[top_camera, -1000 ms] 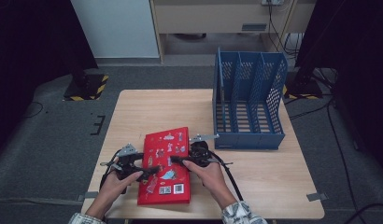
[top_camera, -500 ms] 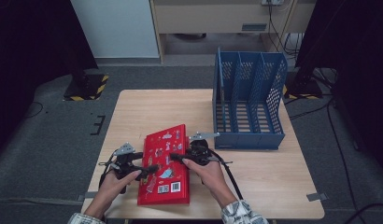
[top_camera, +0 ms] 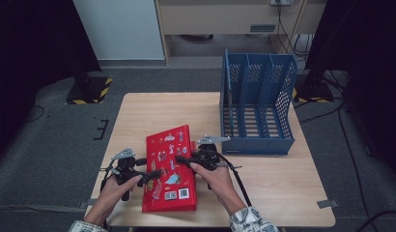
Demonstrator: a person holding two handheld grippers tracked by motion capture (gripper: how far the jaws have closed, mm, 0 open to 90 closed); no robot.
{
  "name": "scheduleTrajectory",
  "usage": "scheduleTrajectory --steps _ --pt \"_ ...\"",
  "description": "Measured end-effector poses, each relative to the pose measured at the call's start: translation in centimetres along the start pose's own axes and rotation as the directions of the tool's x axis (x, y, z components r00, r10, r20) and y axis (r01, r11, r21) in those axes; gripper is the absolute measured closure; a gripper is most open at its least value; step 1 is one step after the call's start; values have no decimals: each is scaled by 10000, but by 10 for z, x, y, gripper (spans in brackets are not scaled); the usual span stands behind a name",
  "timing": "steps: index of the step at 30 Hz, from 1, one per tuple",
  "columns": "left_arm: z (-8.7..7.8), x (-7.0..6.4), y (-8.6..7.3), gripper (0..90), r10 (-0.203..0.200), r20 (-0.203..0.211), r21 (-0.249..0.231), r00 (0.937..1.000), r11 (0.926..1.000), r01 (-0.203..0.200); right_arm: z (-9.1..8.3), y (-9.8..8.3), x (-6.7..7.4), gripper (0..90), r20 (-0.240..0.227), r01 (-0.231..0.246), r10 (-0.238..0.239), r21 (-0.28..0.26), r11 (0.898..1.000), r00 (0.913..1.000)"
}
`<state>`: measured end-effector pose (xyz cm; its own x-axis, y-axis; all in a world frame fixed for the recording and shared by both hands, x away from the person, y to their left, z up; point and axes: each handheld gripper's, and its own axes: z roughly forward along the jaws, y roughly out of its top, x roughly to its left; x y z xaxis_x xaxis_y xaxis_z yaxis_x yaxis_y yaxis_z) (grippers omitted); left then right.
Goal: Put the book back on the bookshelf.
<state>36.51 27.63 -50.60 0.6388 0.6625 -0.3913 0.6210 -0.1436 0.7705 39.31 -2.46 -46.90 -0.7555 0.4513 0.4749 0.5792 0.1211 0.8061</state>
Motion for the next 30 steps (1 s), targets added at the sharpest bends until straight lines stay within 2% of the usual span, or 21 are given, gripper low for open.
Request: scheduleTrajectory --steps 5,7,10,15,18,20,22,28,30 --pt "-1 2 0 1 -121 376 -74 9992 9999 124 -1 1 0 666 -267 -20 15 -187 9998 9996" --pt "-1 1 1 42 35 681 -49 9977 10000 -32 -1 1 0 666 -289 -12 6 -195 9998 9996" --pt "-1 1 3 52 -8 738 155 9973 9999 -3 -1 2 -1 665 -323 6 -11 -149 9999 9995" --pt "-3 2 5 76 -97 727 257 9973 9996 79 0 7 0 649 -347 187 -179 237 9995 9992" --pt "-5 1 7 115 -5 613 156 9981 9999 -4 3 11 0 594 -46 263 -260 892 9957 9997" --pt "-6 1 7 126 53 582 9 9983 10000 -54 3 13 -1 579 -71 254 -249 986 9948 9997" --pt "-6 -1 9 159 179 519 -113 9985 9998 -173 6 13 -1 519 91 378 -394 1309 9907 9992" --pt "-7 -2 10 159 191 468 -77 9987 9998 -188 7 12 -1 520 22 432 -439 1275 9909 9990" --pt "-7 -3 11 159 325 377 -70 9988 9995 -323 7 12 -1 505 31 431 -438 1307 9905 9990"
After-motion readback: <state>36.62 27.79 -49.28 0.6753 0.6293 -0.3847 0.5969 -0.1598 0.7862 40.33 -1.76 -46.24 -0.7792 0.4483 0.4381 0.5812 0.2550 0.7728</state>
